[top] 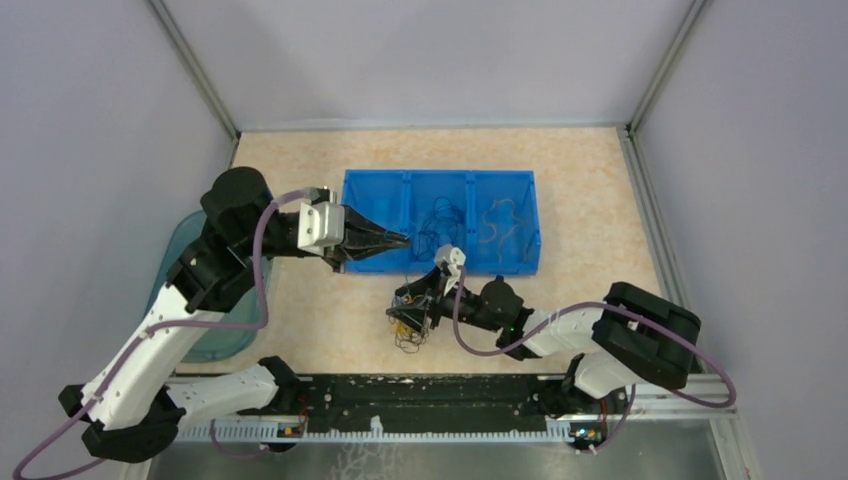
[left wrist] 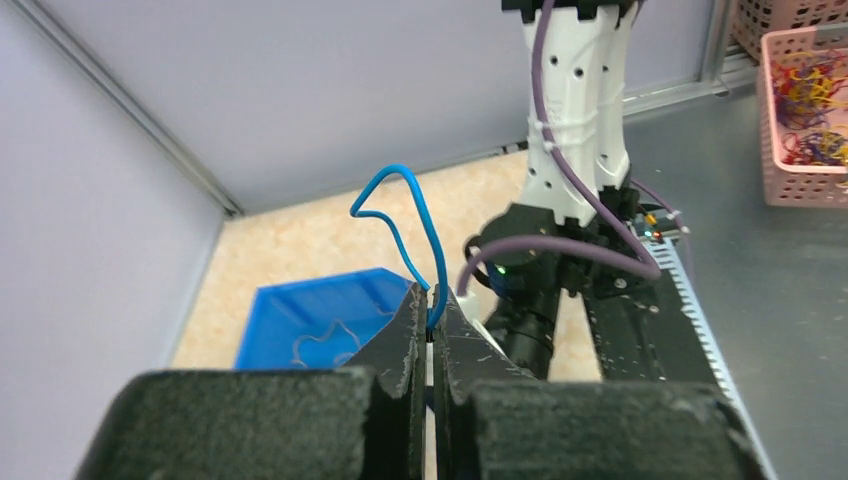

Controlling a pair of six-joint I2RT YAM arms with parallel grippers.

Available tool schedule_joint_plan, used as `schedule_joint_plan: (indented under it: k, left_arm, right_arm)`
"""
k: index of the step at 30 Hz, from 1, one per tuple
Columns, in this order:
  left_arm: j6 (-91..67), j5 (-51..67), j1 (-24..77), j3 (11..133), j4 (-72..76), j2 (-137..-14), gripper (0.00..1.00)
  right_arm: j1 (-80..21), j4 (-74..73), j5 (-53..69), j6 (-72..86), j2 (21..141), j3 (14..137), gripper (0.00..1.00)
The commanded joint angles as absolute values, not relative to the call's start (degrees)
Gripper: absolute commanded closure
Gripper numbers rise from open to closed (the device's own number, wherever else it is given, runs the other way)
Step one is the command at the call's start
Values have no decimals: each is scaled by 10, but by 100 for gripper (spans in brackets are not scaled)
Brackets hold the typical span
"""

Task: Untangle the cables
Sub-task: Untie the cable.

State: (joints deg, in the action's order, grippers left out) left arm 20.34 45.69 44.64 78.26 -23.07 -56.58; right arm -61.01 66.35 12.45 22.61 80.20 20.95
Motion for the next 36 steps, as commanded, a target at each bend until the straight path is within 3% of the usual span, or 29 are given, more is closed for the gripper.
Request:
schedule_joint_plan:
  k: [1, 19, 32, 36]
  left_arm:
    - [251, 455, 448, 847, -241, -582, 99]
    - [324, 409, 448, 1053, -201, -651, 99]
    - [336, 300, 448, 1166, -17, -676, 100]
    - [317, 306, 448, 1237, -90, -707, 100]
  right_arm:
    - [-614, 728, 108, 224, 823, 192, 45]
    - [-621, 842, 88, 249, 942, 147, 40]
    - [-621, 874, 66, 262, 988, 123, 39]
    - [-622, 868, 60, 262, 974, 120, 39]
